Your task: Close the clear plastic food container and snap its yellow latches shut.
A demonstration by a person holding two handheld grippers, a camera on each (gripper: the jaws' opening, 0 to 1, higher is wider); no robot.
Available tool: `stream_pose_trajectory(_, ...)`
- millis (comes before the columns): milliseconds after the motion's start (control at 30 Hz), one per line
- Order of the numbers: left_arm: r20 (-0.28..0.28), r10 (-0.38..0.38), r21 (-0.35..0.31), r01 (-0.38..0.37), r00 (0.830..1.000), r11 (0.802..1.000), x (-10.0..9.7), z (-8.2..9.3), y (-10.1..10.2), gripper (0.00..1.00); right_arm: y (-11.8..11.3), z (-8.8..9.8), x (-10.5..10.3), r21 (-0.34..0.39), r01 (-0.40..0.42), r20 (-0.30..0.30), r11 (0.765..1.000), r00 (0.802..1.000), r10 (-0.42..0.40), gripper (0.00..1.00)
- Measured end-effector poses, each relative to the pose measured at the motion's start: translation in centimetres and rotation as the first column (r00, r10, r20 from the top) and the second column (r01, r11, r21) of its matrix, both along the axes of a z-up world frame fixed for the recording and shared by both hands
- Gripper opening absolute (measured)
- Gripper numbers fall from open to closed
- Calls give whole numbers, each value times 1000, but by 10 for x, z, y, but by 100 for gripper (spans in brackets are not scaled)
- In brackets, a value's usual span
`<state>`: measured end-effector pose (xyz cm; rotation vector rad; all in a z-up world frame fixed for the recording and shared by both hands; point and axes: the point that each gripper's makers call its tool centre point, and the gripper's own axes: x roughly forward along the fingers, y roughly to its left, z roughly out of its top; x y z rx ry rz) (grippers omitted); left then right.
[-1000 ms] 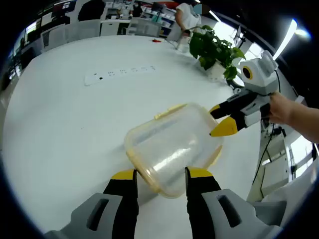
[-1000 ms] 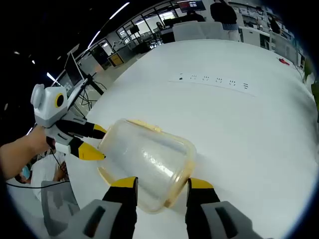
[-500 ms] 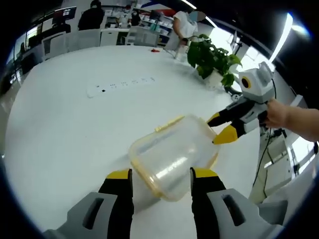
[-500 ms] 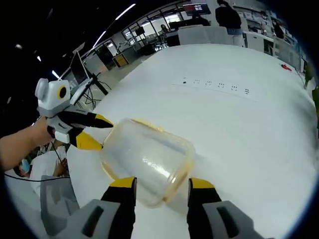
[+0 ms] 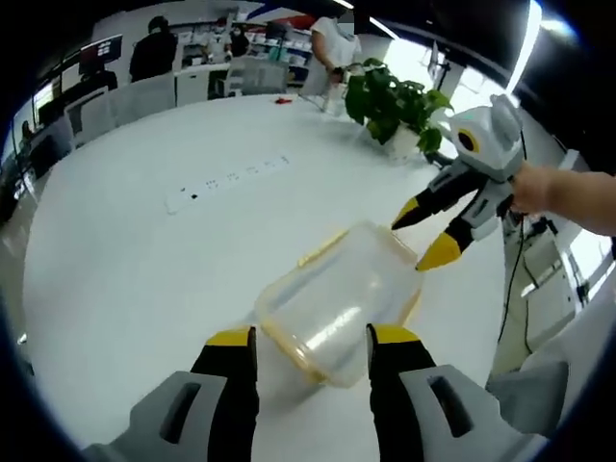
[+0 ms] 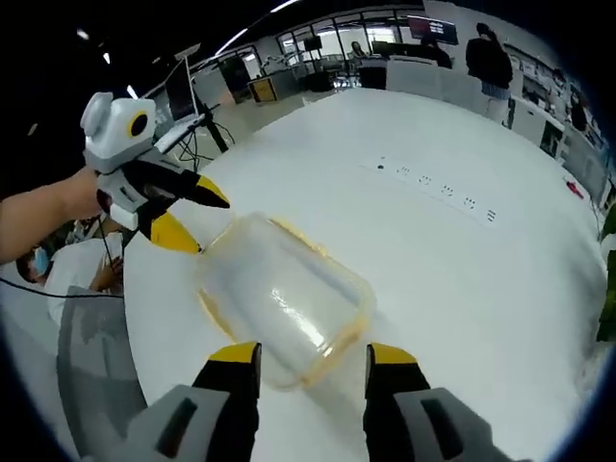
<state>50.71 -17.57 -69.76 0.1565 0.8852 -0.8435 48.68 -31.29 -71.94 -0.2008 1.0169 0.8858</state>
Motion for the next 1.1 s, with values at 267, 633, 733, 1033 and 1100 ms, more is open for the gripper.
stream_pose_trajectory(267, 52, -89, 65, 86, 995, 994, 1, 2, 4, 40, 5, -2, -1, -50, -91, 21, 995, 996, 92, 41)
stream_pose_trajectory(633, 69, -154, 57, 151, 986, 987, 6, 12, -4, 40, 17, 3, 3, -113, -194, 38, 974, 979, 199, 39)
stream_pose_trajectory(733, 78, -181, 74, 175, 980, 982, 6, 11, -6, 40, 20, 4, 3, -127, -227, 39, 966, 972, 234, 38)
stream_pose_trajectory(1033, 95, -217, 98, 208, 972, 973, 8, 11, -8, 39, 23, 4, 8, -189, -317, 49, 929, 942, 331, 34)
stream_pose_trajectory(1100, 90, -233, 105, 224, 968, 969, 7, 10, -10, 38, 24, 5, 8, -185, -323, 38, 928, 942, 335, 33)
